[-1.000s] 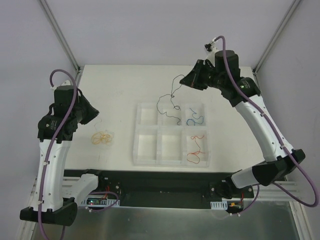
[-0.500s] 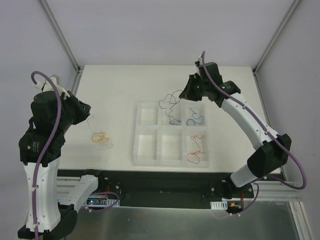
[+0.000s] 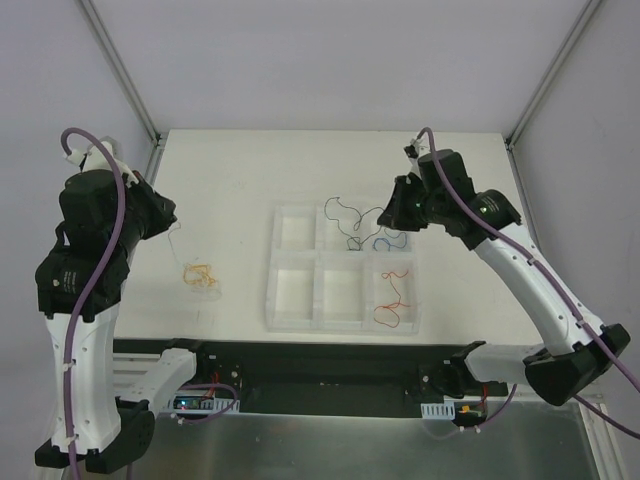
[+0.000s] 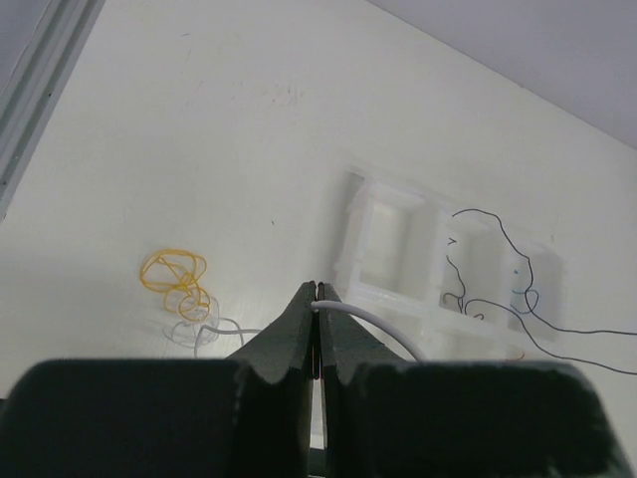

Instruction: Untangle the cables

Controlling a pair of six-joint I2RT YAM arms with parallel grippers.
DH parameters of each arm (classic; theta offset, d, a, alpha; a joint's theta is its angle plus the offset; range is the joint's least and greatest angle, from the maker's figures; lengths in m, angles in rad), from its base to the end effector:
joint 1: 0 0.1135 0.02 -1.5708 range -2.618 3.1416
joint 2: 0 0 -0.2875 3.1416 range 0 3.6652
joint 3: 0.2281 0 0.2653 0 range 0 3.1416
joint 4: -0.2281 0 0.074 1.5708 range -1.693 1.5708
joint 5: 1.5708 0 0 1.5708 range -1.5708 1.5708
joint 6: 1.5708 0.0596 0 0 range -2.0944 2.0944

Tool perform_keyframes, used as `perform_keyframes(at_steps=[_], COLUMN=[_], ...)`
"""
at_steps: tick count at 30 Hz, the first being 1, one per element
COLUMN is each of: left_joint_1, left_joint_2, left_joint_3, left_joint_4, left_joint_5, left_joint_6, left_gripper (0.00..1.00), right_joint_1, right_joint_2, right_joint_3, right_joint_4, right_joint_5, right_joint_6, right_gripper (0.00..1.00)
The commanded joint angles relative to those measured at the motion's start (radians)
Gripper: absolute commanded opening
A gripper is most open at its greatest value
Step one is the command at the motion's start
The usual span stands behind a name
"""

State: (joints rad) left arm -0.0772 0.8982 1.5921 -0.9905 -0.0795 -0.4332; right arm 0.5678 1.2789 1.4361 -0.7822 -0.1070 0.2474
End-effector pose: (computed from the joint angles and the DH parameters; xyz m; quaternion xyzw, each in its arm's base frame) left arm 0.1288 -0.0052 0.5108 -0.1655 0.7863 -0.1191 0.5832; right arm 0.2421 0.1620 0.4106 -0.1658 0.8737 0.2240 0.3987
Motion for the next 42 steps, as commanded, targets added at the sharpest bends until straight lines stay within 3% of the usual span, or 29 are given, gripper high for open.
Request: perform_keyframes(at_steps=[1, 8, 17, 26, 31, 38, 42], left_joint_1=[0.004, 0.004, 0.004, 0.004, 0.004, 0.004, 0.004], left_joint_2=[0.021, 0.024, 0.018, 0.028, 0.041, 0.054, 0.053], left_joint_3=[0.046, 0.091, 0.141, 0.203, 0.238, 0.243, 0.221], left_joint_4=[0.012, 0.018, 0.018, 0.078, 0.105, 0.138, 0.141], left_joint_5=[0.006, 0.041, 0.076, 0.165, 0.187, 0.190, 0.181], left_joint_6=[0.018, -0.047, -0.073, -0.102, -0.128, -0.136, -0.145], left_gripper=[0.00, 0.00, 0.00, 0.00, 0.00, 0.00, 0.00], right_joint_1=[-0.003, -0.009, -0.002, 0.010, 0.010, 0.012, 0.014], right_joint_2=[-0.009, 0.270, 0.788, 0.918, 0.812, 0.735, 0.695], right_joint_3=[-0.039, 0.144, 0.622, 0.592, 0.552, 0.615, 0.655], right_joint_4=[-0.005, 0.017, -0.314, -0.318, -0.318, -0.382, -0.376], right_joint_5=[0.007, -0.017, -0.086, -0.033, 0.004, 0.001, 0.033], right_joint_6=[-0.054, -0.005, -0.068, -0.140, -0.206, -0.241, -0.290], right_gripper=[0.00, 0.00, 0.00, 0.01, 0.17, 0.56, 0.62])
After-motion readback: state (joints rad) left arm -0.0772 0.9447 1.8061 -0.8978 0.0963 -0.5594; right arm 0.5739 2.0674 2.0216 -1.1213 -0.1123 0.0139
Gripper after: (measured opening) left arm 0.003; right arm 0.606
